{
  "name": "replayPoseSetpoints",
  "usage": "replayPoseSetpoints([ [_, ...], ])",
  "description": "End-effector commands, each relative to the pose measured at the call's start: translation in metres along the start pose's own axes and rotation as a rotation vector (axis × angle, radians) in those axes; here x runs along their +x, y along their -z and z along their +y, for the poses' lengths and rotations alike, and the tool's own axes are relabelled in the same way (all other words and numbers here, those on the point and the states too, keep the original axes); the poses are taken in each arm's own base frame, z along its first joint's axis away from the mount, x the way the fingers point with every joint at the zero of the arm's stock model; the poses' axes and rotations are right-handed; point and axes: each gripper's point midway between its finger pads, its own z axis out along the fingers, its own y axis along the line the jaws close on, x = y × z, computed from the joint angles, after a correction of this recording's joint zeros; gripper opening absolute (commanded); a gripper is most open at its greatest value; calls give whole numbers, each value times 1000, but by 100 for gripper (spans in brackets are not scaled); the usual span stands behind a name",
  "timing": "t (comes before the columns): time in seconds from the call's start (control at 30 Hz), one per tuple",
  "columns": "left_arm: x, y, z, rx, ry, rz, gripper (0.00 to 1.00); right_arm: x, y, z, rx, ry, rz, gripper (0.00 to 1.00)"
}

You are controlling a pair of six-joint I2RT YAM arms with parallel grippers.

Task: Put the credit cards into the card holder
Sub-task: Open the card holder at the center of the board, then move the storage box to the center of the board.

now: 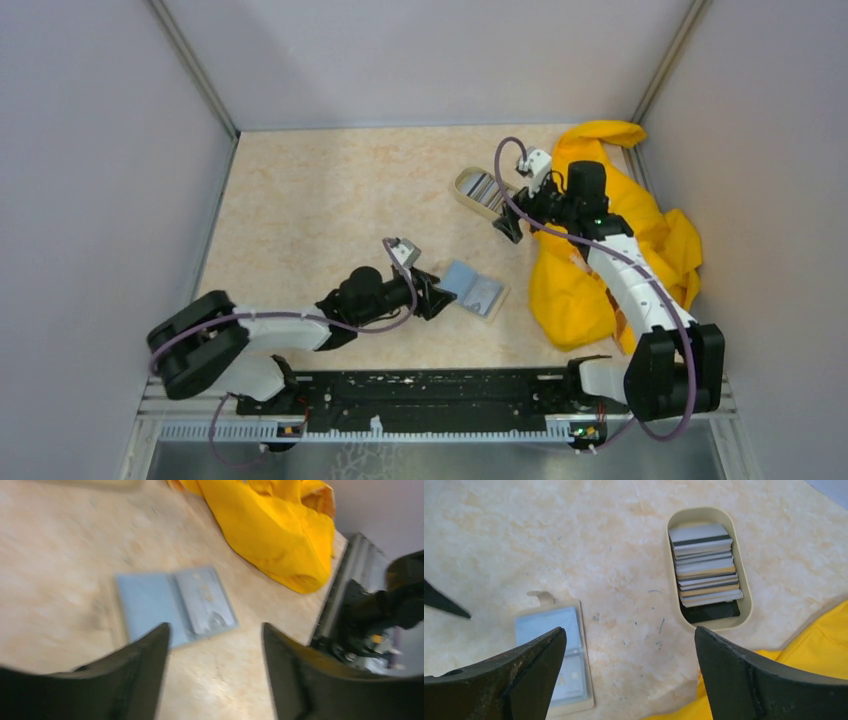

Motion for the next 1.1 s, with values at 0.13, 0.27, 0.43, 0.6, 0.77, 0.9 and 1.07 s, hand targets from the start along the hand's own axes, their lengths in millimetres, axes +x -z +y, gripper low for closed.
replayPoseSetpoints([
  [0.13,-80,54,75,-447,-381,-161,99,-65,-24,-20,-39,-434,-201,93],
  [0.27,-73,77,109,-600,-380,-201,99,-39,-57,-74,171,-782,-175,88],
  [0.43,-65,84,118,-641,-351,-199,99,-13,-78,-104,305,-916,-81,88],
  [0.6,-60,87,119,-640,-367,-174,99,11,-98,-113,351,-1046,-38,85],
  [0.77,-59,92,121,-652,-365,-180,99,30,-105,-113,381,-1102,-4,83],
  [0.9,-59,90,121,-654,-365,-178,99,38,-111,-115,402,-1133,18,83],
  [1.07,-59,89,122,-656,-366,-172,99,49,-109,-123,473,-1148,39,83],
])
